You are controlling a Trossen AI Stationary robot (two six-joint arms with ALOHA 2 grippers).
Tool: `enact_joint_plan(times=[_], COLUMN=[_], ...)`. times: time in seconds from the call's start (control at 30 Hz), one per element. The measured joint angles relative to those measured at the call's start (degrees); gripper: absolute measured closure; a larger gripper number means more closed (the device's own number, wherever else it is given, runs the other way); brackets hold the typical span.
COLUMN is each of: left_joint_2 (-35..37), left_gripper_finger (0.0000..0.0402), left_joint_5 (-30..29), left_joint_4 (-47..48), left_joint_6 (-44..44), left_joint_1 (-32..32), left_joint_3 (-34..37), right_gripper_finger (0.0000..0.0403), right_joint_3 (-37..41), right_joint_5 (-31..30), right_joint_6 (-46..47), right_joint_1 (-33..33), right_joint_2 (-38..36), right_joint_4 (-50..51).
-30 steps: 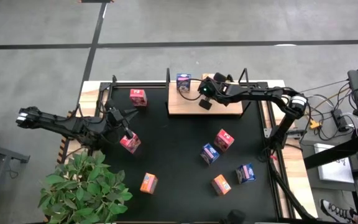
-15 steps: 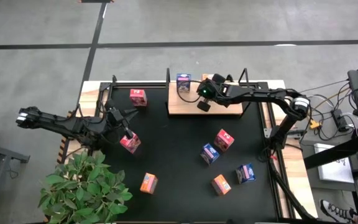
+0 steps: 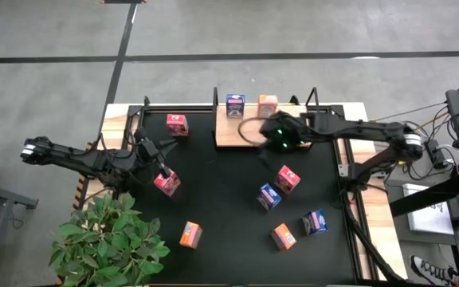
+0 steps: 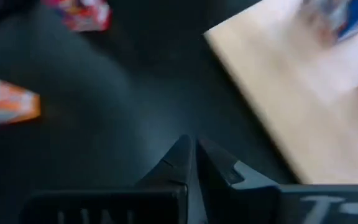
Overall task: Stack cereal on shelf
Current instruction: Put the bottom right red cereal box on the shelf
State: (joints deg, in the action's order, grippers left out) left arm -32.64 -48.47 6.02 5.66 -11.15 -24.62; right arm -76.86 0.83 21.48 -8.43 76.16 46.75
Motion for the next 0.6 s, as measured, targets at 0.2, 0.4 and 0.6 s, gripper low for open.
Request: enact_joint_plan(times=[0.2,0.4,0.6], left_joint_2=[-0.01,0.15,0.41], left_gripper_finger=[0.0366,0.0366,0.0366], left_joint_5=[0.0,0.0,-0.02], left_joint_4=[0.01,0.0,0.02], left_joint_6=[1.16,1.27,1.39], left_joint_1=[-0.01,0.01,0.01], left_joint_3=[0.0,0.0,0.0], right_gripper_finger=[0.0315,0.0226,0.0167], right_joint_3=[0.08,-0.57,-0.29], right_joint_5=[0.16,0.32,-0.27], right_joint_6=[10.63,16.79,22.51], right_joint_1=[6.54,7.15,8.61], right_joint_2=[-2.4,-1.17,2.03], right_joint_4=[8.45,15.87,27.17])
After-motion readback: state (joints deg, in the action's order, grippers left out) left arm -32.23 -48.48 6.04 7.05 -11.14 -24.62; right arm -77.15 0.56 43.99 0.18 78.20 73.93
